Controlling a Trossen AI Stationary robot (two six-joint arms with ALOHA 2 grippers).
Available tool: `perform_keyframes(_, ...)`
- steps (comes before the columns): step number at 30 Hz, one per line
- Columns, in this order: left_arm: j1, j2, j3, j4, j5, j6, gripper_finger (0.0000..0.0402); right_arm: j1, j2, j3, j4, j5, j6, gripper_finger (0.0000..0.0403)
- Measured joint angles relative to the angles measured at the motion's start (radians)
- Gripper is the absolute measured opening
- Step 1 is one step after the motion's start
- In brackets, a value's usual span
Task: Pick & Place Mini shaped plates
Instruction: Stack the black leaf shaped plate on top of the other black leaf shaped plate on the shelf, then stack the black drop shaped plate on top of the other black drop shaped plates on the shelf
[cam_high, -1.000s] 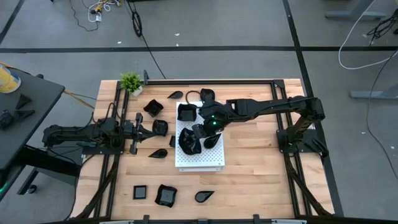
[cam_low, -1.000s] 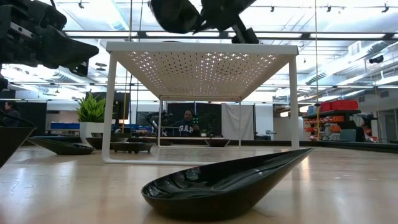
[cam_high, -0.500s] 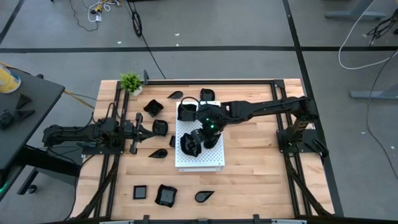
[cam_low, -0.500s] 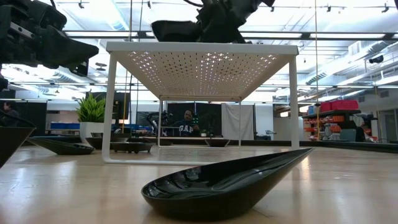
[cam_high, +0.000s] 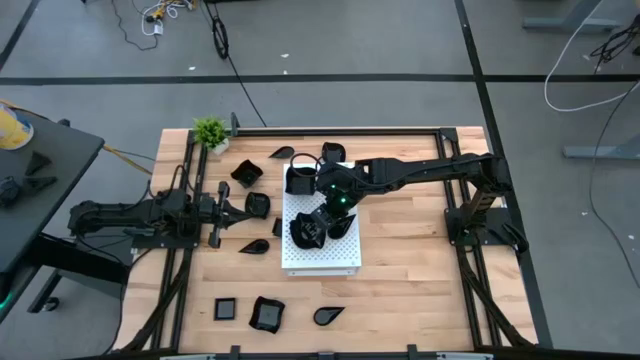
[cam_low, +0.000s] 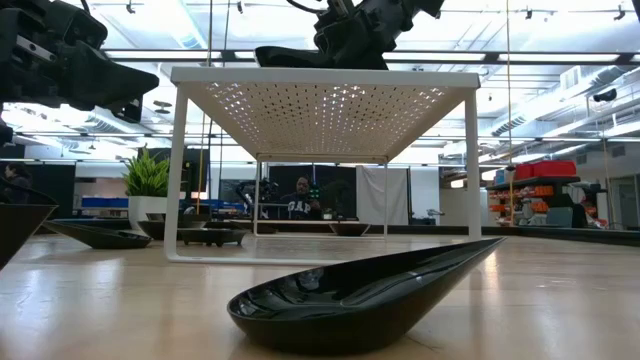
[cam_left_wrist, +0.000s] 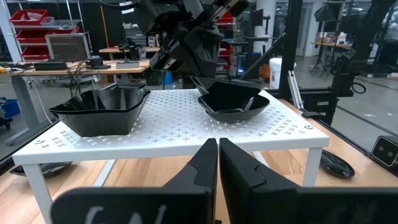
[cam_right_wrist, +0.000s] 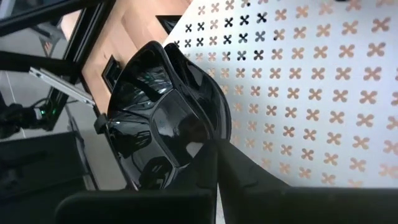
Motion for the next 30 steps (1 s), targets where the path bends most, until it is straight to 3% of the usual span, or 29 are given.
perform_keyframes(14, 0.0, 0.0, 0.0, 0.0, 0.0, 0.0, 0.0021, -0.002, 0.0, 0.0, 0.006, -0.001, -0.024, 0.003)
perform_keyframes(30, 0.0, 0.0, 0.0, 0.0, 0.0, 0.0, 0.0021, -0.009, -0.002, 0.0, 0.022, -0.005, -0.021, 0.0107)
